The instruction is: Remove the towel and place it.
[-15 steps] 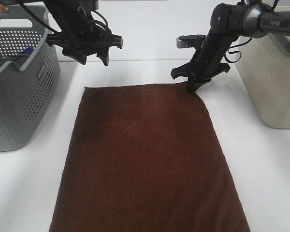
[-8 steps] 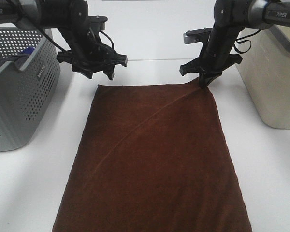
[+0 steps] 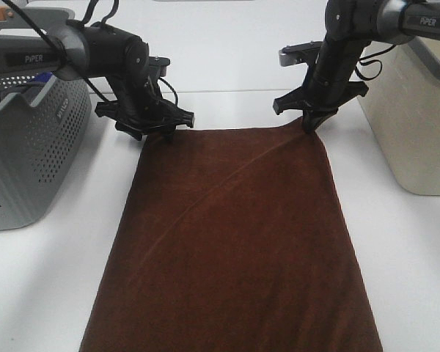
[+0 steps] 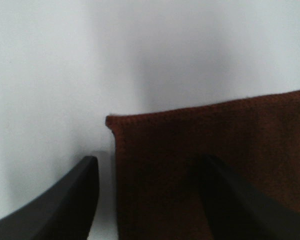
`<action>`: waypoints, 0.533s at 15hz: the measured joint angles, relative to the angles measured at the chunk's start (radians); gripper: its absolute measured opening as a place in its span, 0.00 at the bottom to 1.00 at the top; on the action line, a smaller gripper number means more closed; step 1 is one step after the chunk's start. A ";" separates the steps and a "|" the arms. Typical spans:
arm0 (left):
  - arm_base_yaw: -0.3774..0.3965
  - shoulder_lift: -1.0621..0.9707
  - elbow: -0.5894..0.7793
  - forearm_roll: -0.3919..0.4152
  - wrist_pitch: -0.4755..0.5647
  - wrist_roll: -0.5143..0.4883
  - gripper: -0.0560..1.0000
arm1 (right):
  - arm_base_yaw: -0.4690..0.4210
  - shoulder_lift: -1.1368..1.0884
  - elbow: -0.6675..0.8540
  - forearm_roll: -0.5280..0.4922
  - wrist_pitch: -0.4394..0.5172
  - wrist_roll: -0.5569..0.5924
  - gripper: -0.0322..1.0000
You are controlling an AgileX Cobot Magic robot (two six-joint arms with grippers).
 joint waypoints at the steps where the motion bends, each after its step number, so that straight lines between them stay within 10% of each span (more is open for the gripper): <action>1: 0.000 0.005 -0.002 0.001 -0.002 -0.005 0.59 | 0.000 0.000 0.000 0.000 0.000 0.001 0.03; 8: -0.001 0.027 -0.025 0.023 -0.075 0.003 0.06 | 0.000 0.000 0.000 0.000 -0.041 0.006 0.03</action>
